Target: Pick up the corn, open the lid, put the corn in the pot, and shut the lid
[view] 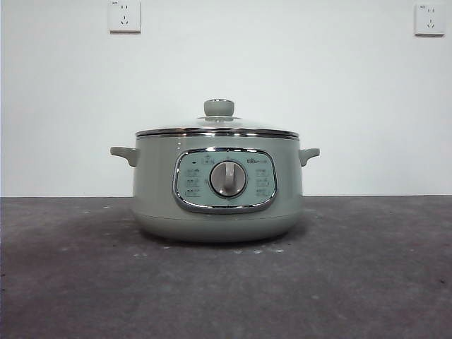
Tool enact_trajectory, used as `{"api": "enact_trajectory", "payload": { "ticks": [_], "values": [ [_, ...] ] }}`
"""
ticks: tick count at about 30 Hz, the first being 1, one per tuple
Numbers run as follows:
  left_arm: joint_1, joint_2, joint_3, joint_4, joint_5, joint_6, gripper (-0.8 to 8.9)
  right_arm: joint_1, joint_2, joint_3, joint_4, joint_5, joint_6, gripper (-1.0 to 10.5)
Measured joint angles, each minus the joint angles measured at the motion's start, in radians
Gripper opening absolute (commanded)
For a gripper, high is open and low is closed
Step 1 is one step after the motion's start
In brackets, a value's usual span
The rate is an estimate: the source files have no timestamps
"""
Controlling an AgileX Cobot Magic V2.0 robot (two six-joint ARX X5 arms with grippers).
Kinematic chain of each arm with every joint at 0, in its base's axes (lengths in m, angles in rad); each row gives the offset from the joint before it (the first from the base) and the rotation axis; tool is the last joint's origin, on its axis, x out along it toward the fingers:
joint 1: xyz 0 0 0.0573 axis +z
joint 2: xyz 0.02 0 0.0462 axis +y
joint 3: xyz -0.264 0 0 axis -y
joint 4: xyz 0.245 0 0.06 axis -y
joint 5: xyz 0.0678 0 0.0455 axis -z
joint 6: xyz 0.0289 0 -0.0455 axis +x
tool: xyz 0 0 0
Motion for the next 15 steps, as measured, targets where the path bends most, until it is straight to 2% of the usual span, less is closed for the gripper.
{"api": "enact_trajectory", "payload": {
  "ticks": [8, 11, 12, 15],
  "values": [
    [0.000, -0.090, 0.000, -0.002, 0.000, -0.025, 4.07, 0.000, 0.001, 0.000, 0.000, 0.000, -0.003, 4.3],
    [0.000, -0.090, 0.000, -0.002, 0.000, -0.029, 3.98, 0.000, 0.001, 0.000, 0.000, 0.000, -0.003, 3.1],
    [0.000, -0.089, 0.000, -0.002, 0.000, -0.029, 3.52, 0.000, 0.001, 0.000, 0.000, 0.000, -0.003, 2.4],
    [0.000, -0.084, 0.000, -0.002, 0.000, -0.032, 0.49, 0.000, 0.001, 0.000, 0.000, 0.000, -0.003, 0.0]
  ]
}}
